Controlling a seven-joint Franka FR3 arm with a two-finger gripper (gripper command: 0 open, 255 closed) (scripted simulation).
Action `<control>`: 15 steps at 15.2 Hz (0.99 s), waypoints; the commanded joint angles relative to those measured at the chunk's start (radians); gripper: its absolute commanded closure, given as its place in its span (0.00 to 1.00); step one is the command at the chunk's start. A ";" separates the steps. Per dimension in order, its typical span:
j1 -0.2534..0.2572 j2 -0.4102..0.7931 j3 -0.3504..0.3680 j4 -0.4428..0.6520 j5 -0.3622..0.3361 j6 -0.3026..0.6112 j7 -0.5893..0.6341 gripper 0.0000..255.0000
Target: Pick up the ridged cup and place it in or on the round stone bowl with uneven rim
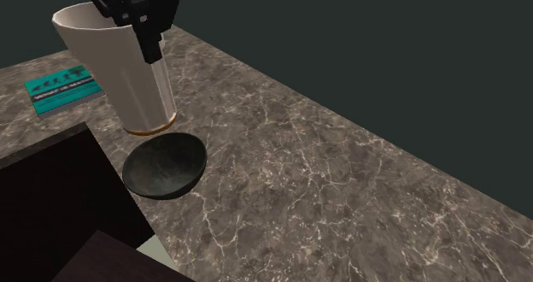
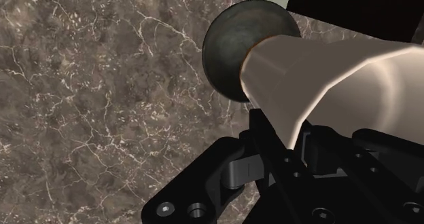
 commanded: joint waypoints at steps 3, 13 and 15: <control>0.019 -0.032 0.029 -0.046 0.014 0.020 0.039 1.00; 0.022 0.020 0.034 -0.139 0.026 0.164 0.022 1.00; 0.023 0.033 0.035 -0.156 0.029 0.194 0.018 1.00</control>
